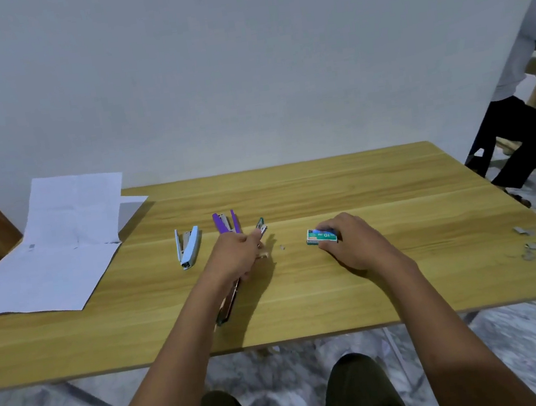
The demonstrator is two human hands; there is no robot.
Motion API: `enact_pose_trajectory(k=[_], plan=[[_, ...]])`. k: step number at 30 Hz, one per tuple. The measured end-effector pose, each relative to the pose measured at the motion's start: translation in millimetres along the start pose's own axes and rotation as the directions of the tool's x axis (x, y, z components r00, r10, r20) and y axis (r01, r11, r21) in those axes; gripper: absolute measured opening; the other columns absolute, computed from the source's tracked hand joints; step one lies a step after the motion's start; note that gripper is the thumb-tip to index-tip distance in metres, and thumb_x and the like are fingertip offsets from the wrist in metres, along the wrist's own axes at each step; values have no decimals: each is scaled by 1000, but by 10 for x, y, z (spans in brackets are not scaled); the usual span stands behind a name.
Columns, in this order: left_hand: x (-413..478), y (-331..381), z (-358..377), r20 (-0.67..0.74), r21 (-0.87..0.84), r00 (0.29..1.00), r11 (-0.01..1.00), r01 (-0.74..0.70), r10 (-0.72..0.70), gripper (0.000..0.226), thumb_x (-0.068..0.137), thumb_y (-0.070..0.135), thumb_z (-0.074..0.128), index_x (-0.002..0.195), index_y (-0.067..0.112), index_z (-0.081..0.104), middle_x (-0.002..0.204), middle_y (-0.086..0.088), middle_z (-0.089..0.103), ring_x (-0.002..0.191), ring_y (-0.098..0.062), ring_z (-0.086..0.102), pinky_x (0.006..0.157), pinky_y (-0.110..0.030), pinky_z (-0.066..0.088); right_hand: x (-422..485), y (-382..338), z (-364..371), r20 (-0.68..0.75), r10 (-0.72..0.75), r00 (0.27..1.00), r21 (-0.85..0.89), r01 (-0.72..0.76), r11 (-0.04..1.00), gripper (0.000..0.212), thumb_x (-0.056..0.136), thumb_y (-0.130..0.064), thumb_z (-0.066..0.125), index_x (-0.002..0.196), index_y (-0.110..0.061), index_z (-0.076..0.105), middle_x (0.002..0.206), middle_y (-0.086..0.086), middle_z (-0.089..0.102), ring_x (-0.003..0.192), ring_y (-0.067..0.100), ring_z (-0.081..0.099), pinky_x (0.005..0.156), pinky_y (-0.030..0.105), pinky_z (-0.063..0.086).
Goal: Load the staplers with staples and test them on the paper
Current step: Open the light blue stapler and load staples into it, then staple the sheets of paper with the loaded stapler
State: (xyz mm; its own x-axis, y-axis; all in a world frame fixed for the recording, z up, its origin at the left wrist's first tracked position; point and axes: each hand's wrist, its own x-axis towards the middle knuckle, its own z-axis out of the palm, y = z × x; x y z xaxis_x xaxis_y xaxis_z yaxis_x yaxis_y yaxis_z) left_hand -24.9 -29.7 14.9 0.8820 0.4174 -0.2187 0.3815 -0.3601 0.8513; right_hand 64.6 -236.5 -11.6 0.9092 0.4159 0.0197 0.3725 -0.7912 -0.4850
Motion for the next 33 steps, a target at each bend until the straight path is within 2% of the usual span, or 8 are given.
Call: enact_pose_trajectory(k=[4, 10, 13, 16, 19, 23, 27, 33], plan=[[87, -98, 60, -96, 424, 990, 904, -55, 105, 48, 101, 36, 48, 65, 6, 55, 59, -4, 48, 53, -15, 43, 47, -26, 29, 32, 47, -3, 38, -27, 999, -3, 27, 1000, 39, 97, -32, 58, 135, -33, 57, 128, -4, 53, 122, 17, 46, 100, 39, 44], [137, -161, 163, -178, 587, 961, 806, -71, 213, 40, 101, 36, 48, 88, 3, 66, 73, -8, 58, 64, -22, 54, 52, -30, 36, 22, 99, -8, 53, -47, 997, -2, 48, 999, 43, 98, -29, 55, 141, -33, 51, 134, 0, 48, 127, 18, 40, 108, 40, 38], [143, -180, 191, -218, 679, 937, 732, -55, 274, 39, 101, 36, 45, 98, 5, 68, 94, -13, 64, 87, -29, 61, 75, -39, 49, -16, 126, -26, 14, -26, 1000, 64, 25, 998, 48, 96, -31, 60, 142, -31, 49, 138, -1, 46, 132, 18, 37, 110, 40, 37], [113, -156, 207, -261, 792, 905, 610, 2, 335, 37, 102, 36, 42, 102, 9, 69, 108, -10, 62, 102, -29, 58, 94, -43, 36, -70, 189, -25, -69, 35, 997, 184, -22, 983, 45, 88, -35, 70, 131, -29, 56, 133, -1, 50, 129, 16, 44, 108, 43, 42], [56, -71, 274, -278, 791, 851, 608, -61, 446, 32, 99, 32, 47, 106, 10, 69, 115, -11, 59, 109, -31, 53, 93, -41, 33, -93, 273, -12, -98, 63, 993, 222, -40, 974, 29, 86, -36, 73, 110, -31, 58, 122, -4, 52, 123, 16, 47, 106, 41, 43], [86, 101, 458, -100, 652, 862, 687, -321, 498, 48, 89, 48, 59, 128, 20, 62, 120, -8, 52, 118, -27, 42, 100, -39, 35, -78, 303, -18, -101, 65, 993, 244, -38, 969, 25, 86, -35, 73, 107, -26, 64, 114, -8, 48, 121, 14, 47, 105, 37, 42], [238, 155, 623, 189, 700, 907, 596, -393, 376, 61, 88, 60, 57, 141, 33, 46, 130, -3, 39, 123, -25, 31, 96, -39, 26, -64, 326, -17, -103, 72, 992, 298, -38, 954, 23, 88, -34, 72, 108, -25, 67, 119, -7, 48, 124, 13, 44, 105, 31, 41], [358, 143, 669, 229, 661, 891, 609, -438, 392, 43, 92, 54, 55, 131, 35, 57, 126, 1, 43, 119, -21, 31, 85, -34, 19, -29, 320, 14, -64, 68, 996, 229, -52, 972, 28, 89, -46, 66, 112, -31, 69, 133, -10, 47, 131, 11, 34, 106, 30, 29]])
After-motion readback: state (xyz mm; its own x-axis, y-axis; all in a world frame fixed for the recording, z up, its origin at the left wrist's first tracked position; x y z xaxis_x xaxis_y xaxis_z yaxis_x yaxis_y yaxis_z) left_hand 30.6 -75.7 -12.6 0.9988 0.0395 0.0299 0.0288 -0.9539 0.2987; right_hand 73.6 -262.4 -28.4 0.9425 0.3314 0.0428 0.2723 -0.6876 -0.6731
